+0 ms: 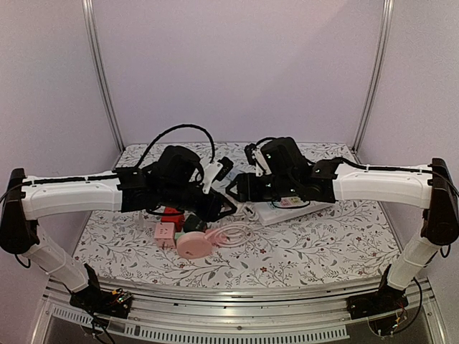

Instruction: Pull the plug off the socket

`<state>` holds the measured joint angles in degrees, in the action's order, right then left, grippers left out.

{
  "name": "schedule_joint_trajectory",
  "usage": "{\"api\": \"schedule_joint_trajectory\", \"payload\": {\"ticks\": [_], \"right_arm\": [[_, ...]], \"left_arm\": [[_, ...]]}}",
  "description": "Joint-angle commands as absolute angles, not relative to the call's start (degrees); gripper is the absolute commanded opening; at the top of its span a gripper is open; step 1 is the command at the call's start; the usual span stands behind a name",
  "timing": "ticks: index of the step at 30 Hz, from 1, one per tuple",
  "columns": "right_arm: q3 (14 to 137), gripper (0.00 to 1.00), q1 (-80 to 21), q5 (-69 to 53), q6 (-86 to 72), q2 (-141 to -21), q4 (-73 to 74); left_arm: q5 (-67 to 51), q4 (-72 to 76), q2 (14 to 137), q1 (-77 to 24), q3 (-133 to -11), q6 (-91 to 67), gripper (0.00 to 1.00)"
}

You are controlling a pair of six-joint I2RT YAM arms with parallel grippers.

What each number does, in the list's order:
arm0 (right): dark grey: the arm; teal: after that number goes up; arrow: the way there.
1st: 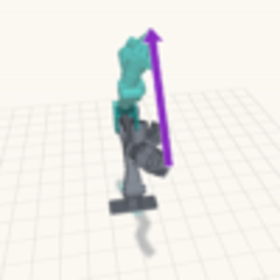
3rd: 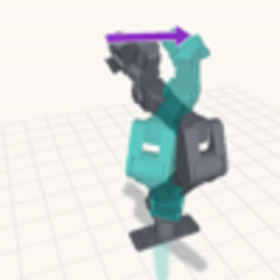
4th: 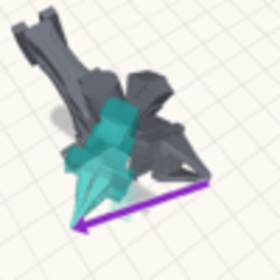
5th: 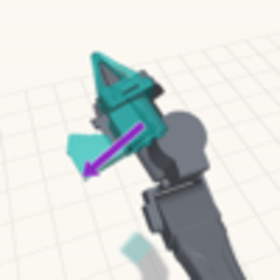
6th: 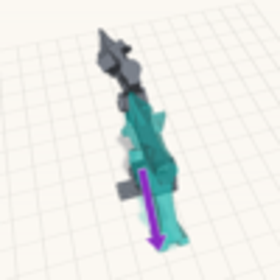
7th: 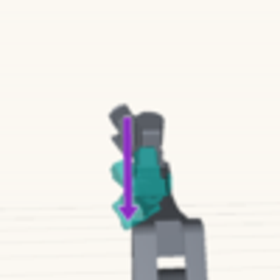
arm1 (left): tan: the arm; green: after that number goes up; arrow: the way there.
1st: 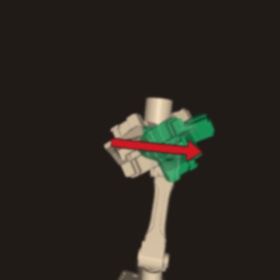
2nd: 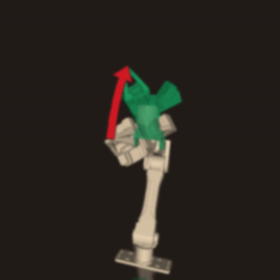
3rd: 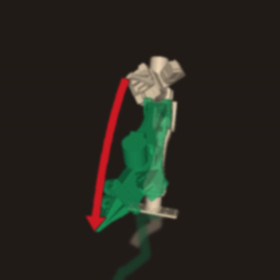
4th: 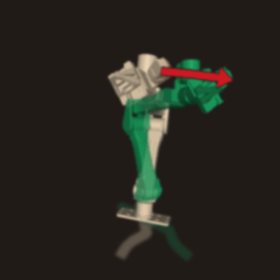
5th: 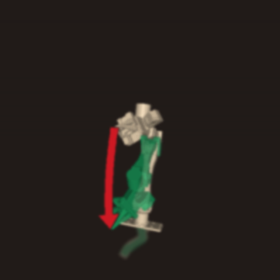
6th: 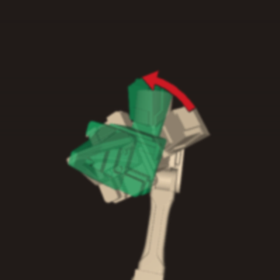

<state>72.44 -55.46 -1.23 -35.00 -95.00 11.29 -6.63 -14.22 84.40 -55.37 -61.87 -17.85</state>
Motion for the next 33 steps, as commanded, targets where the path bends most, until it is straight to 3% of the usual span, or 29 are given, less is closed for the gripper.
{"api": "schedule_joint_trajectory", "payload": {"ticks": [1, 13, 25, 33], "right_arm": [[70.96, 0.27, -57.23, -8.5, -26.91, -92.53, 7.37], [71.22, 0.27, -57.45, -2.76, -29.53, -91.32, 7.75], [76.39, 0.25, -57.46, 15.79, -38.72, -93.27, 18.91], [76.45, 0.26, -57.4, 11.73, -38.0, -93.64, 16.46]], "left_arm": [[-9.26, -9.93, 83.13, -53.1, -60.87, -19.5, 0.0], [-10.41, -8.61, 83.97, -52.11, -59.61, -19.93, 0.0], [-6.44, -8.84, 84.26, -55.16, -59.15, -17.36, 0.0], [-5.86, -8.83, 84.08, -55.09, -58.84, -17.98, 0.0]]}}
